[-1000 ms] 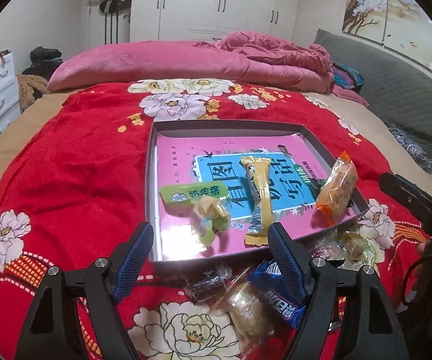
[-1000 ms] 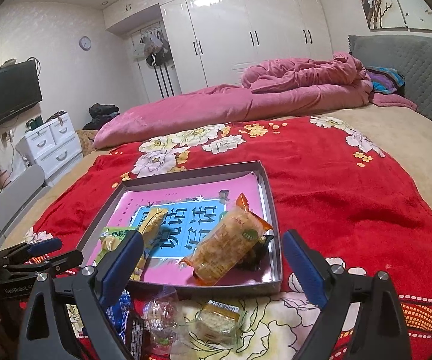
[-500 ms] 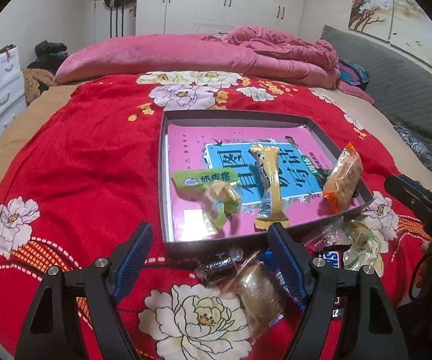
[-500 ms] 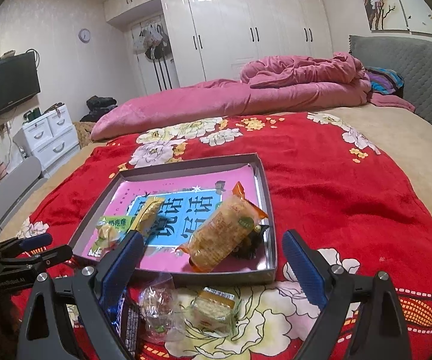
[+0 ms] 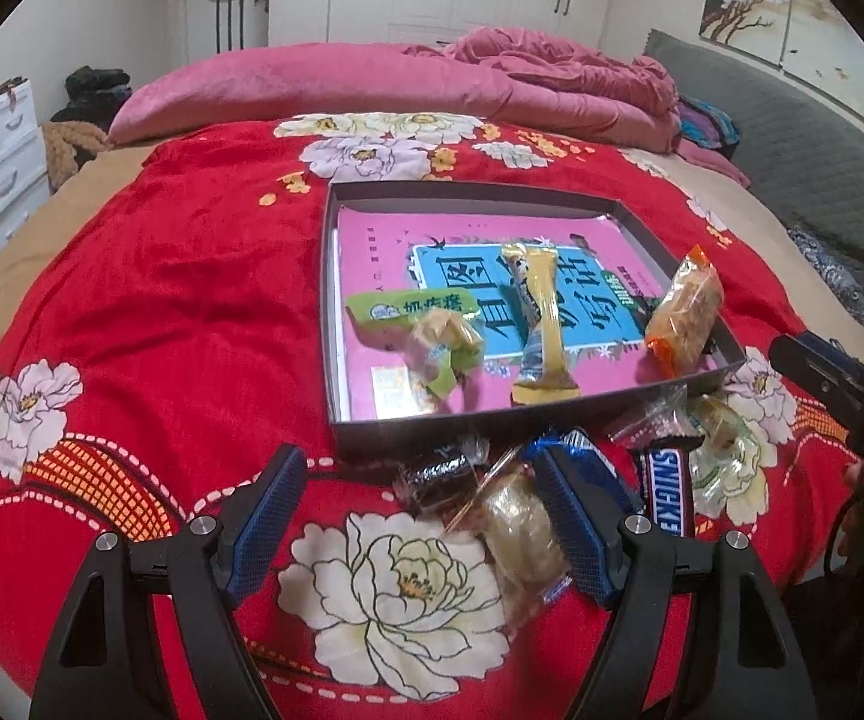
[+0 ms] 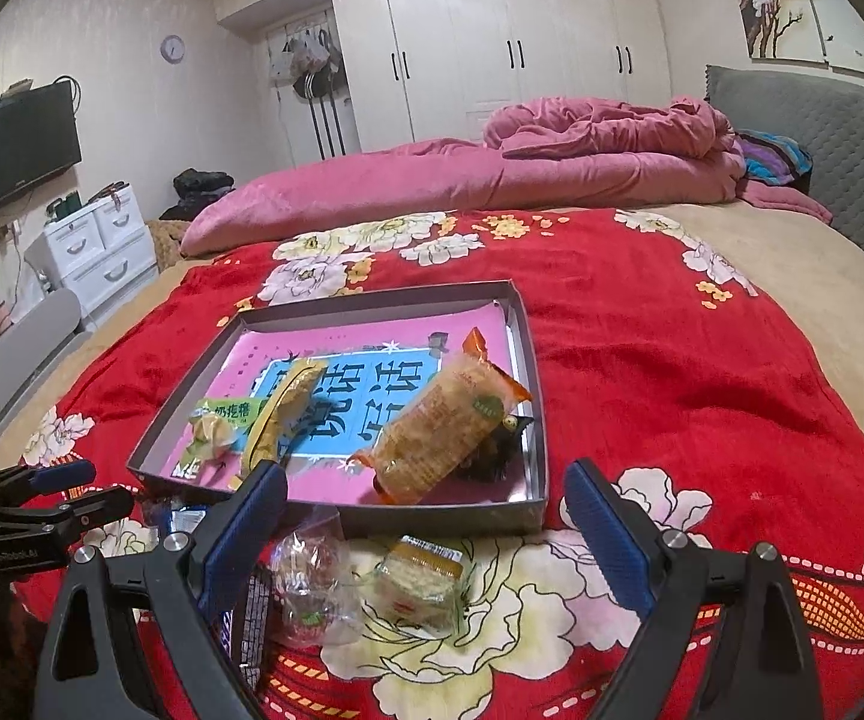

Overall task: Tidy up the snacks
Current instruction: 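Withdraw both open tools from the tray toward the snacks lying beside it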

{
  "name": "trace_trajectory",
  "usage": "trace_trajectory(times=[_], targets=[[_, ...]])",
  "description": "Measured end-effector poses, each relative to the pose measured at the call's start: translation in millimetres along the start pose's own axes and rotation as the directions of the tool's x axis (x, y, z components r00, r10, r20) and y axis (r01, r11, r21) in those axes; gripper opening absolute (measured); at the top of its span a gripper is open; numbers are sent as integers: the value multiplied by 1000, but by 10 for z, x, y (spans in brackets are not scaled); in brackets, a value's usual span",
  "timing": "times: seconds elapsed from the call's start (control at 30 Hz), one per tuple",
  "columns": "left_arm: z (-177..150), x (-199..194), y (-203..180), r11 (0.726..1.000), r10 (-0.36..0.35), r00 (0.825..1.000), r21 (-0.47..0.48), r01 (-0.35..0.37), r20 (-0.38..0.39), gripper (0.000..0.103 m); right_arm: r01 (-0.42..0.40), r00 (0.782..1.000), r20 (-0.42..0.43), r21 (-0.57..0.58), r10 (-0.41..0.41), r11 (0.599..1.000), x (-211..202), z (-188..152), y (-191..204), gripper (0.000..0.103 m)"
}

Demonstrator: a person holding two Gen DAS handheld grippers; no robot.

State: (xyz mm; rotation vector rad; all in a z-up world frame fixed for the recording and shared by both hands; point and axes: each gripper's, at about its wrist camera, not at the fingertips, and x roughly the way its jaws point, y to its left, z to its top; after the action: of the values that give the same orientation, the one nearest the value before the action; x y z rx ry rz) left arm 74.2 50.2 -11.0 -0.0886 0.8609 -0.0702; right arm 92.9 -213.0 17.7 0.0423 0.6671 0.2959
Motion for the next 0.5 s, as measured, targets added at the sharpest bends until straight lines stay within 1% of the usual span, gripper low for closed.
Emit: trace_trajectory(times=[0.3,0.5], targets=[[-94,-6,-37,999,1,999,36,1,-36,80,4,1000,-20,-20,-5,1000,-16,-48,46,94],[-162,18,-59,999,-8,997,38,11,-75,80,19,999,-47,-43,-21,999,7,-97,65,94]])
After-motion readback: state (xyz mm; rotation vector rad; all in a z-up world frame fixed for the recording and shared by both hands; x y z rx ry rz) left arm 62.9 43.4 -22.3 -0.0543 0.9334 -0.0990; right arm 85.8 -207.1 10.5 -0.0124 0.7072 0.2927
